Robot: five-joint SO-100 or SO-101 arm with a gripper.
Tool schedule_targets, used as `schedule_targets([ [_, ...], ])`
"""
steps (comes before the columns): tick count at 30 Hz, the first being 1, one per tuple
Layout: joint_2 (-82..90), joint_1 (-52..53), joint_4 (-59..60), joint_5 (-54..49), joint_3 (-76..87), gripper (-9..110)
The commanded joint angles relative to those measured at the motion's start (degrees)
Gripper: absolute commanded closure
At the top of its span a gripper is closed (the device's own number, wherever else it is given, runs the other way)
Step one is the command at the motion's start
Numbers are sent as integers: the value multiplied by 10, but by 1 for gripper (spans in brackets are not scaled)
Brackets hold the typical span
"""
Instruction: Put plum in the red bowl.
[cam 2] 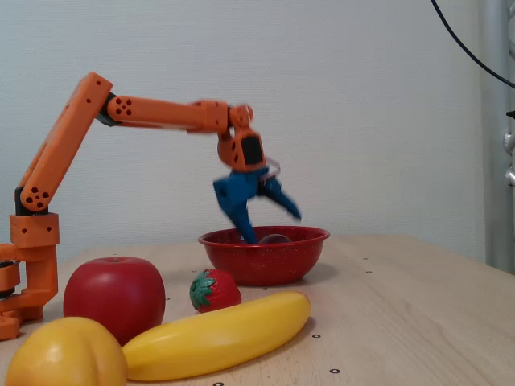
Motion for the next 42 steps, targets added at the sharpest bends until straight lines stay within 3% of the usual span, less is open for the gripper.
schedule_targets([
  [1, 114, -23, 29, -18, -79, 61],
  [4, 143, -32, 61, -17, -112, 68],
  [10, 193, -50, 107, -19, -120, 101],
  [18, 299, -102, 95, -86, -24, 101],
  [23, 454, -149, -24, -130, 188, 101],
  [31, 713, -211, -196, -104, 560, 101],
  [42, 1037, -251, -334, -92, 951, 101],
])
